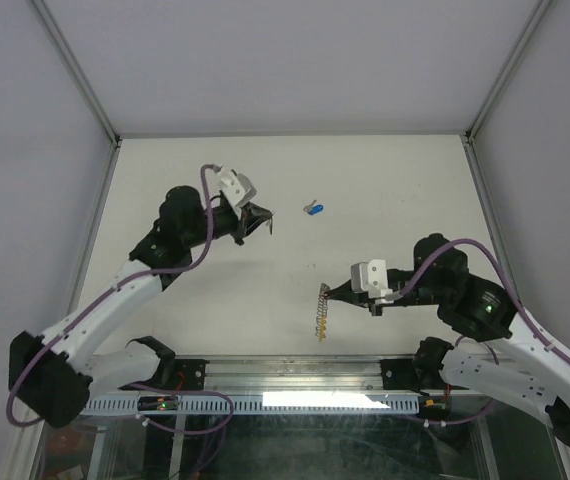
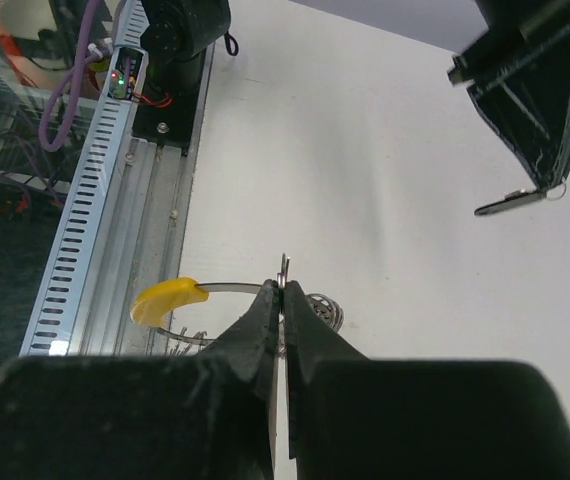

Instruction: Put the keys on the keyring

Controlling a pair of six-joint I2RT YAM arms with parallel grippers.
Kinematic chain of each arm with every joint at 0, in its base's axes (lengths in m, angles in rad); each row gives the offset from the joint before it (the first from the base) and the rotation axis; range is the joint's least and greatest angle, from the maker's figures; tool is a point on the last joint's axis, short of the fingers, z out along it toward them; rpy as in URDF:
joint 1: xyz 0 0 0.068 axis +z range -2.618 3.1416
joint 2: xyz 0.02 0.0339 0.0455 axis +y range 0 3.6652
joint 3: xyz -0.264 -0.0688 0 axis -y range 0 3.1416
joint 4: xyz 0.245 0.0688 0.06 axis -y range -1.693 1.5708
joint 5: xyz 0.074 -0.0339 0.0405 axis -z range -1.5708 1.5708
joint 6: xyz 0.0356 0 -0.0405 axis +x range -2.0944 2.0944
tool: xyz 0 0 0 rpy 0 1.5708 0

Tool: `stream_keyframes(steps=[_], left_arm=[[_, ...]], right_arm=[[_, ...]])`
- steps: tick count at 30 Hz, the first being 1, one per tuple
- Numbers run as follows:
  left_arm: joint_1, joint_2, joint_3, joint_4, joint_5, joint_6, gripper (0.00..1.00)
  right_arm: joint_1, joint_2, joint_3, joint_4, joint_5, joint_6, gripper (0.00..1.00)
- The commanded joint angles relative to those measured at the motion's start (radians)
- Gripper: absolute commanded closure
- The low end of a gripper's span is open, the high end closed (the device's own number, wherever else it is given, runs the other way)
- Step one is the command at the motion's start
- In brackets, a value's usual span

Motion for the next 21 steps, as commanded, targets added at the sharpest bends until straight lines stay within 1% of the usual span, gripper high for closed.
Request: stream_keyframes(steps=[1, 5, 8, 11, 15, 17, 19, 21], left_arm=[[-0.002, -0.246, -0.106, 0.078, 0.091, 0.192, 1.0], [-0.002, -0.409, -0.151, 0.065, 0.13, 0.25, 1.0], [-0.002, -0.47, -0.154, 0.012, 0.198, 0.309, 1.0], [-0.002, -0.528, -0.157, -0.016, 0.217, 0.347, 1.0], [-0.001, -0.586, -0.176, -0.052, 0.292, 0.439, 1.0], [-0.002, -0.608, -0.184, -0.073, 0.333, 0.49, 1.0], [-0.001, -0.628, -0.191, -0.094, 0.366, 0.548, 1.0], [-0.002, -0.647, -0.196, -0.113, 0.394, 0.598, 1.0]], right_arm=[[-0.003, 0.094, 0.059, 0.173, -0.103, 0.048, 1.0], [-0.002, 0.192, 0.067, 0.274, -0.198, 0.045, 1.0], [-0.001, 0.253, 0.068, 0.342, -0.246, 0.014, 1.0], [-0.001, 0.299, 0.077, 0.379, -0.269, -0.046, 1.0], [-0.001, 0.323, 0.063, 0.432, -0.29, -0.171, 1.0], [-0.001, 0.312, 0.031, 0.491, -0.309, -0.245, 1.0], [-0.001, 0.298, -0.007, 0.567, -0.303, -0.279, 1.0], [-0.001, 0.297, -0.023, 0.604, -0.289, -0.306, 1.0]])
